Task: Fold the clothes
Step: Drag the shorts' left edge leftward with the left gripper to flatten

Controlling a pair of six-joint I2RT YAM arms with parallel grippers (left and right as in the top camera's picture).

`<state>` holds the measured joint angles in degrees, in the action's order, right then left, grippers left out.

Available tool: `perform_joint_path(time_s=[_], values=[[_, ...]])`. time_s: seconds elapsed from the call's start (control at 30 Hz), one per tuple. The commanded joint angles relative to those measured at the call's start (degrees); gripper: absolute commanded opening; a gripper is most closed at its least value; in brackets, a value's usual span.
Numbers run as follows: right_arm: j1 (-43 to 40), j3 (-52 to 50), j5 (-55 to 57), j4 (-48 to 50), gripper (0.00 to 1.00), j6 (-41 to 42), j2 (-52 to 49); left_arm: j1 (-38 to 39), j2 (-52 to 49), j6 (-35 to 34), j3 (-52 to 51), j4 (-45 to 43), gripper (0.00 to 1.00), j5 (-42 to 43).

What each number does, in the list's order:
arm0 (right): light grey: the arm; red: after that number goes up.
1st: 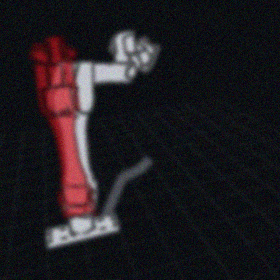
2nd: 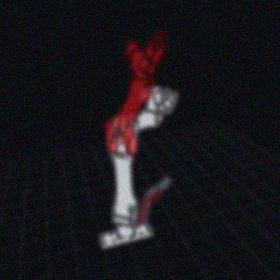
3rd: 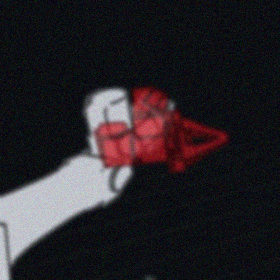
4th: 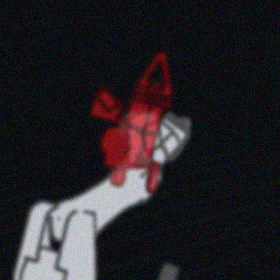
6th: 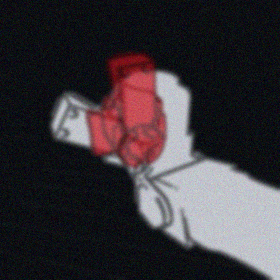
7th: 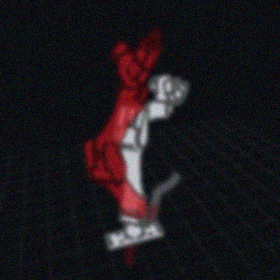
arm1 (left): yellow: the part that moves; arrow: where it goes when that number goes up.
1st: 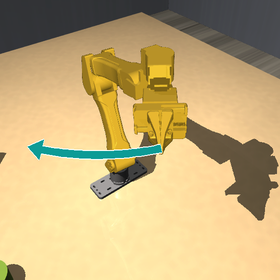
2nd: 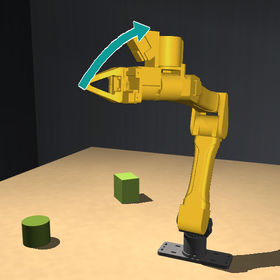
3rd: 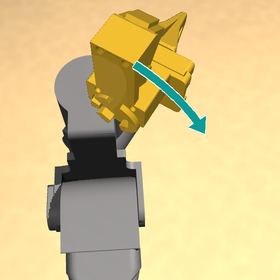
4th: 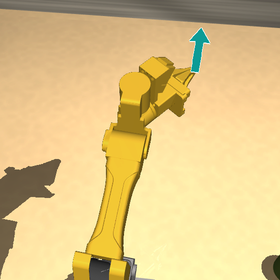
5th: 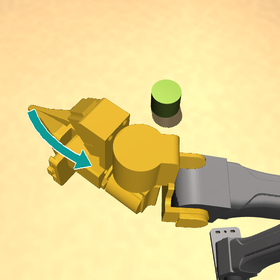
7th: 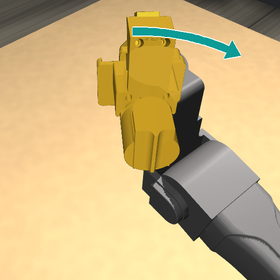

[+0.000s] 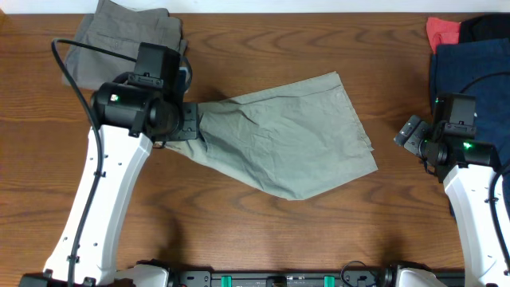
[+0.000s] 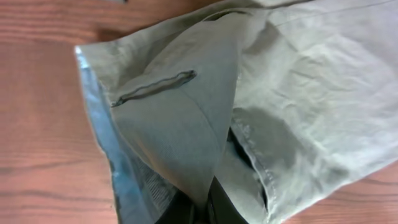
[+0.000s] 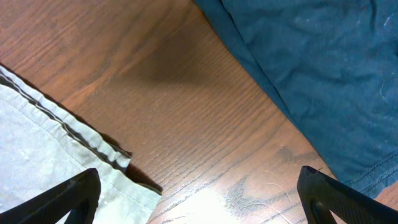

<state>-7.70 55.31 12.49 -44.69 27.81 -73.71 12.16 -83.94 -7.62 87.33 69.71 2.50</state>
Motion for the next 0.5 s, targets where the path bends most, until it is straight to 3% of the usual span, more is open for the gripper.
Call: perform_joint_path(time_s=[0.0,0.33,0.37,0.4,0.43,0.47], values=[[0.48,0.02,0.98,0.13,0.99,-0.66,0.09,-0.33,-2.01,-2.97,-2.38,1.73,0.06,-7.63],[0.48,0.02,1.01,0.11,0.99,-0.68,0.09,-6.45,-8.48,-6.25,-11.54,-0.83,0.07,-9.49],[0.48,0.02,0.98,0.13,0.99,-0.66,0.09,-7.34,-9.29,-6.25,-11.78,-1.03,0.10,-9.46],[0.48,0.02,1.01,0.13,0.99,-0.68,0.09,-8.20,-10.05,-6.25,-11.80,-1.25,0.17,-9.46],[0.48,0.02,0.98,0.11,0.99,-0.68,0.09,-8.92,-10.64,-6.23,-11.80,-1.68,0.40,-9.46],[0.48,0.02,1.01,0.11,0.99,-0.66,0.09,-9.77,-11.32,-6.23,-11.80,-2.54,0.68,-9.46]])
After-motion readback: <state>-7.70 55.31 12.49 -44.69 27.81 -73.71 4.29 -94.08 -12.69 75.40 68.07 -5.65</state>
